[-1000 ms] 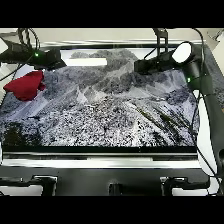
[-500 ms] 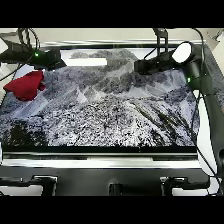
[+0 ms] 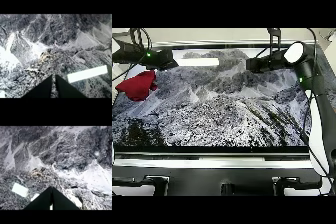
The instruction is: Fold the clothes and pants, and hang the long-sleeved shirts on hangers.
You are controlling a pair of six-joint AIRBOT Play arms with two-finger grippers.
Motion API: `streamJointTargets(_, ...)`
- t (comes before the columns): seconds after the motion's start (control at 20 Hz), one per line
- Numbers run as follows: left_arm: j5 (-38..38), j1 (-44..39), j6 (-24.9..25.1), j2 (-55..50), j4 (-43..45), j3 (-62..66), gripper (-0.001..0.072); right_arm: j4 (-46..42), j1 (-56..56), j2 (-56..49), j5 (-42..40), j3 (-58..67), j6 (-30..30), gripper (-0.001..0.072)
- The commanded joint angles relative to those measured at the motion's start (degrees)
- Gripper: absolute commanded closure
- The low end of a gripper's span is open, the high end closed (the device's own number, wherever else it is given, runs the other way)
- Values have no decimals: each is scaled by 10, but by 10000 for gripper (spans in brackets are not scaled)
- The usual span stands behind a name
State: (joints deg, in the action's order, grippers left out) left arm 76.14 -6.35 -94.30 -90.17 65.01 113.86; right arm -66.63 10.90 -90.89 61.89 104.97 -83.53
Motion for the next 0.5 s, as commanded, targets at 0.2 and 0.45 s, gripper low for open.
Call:
streamJointTargets(0.2,90,64,-103,0,337,-31,-13,0,1,0,15,1,0,417)
streamJointTargets(0.45,-111,188,-220,-1,345,-124,-13,-11,1,0,64,1,0,418)
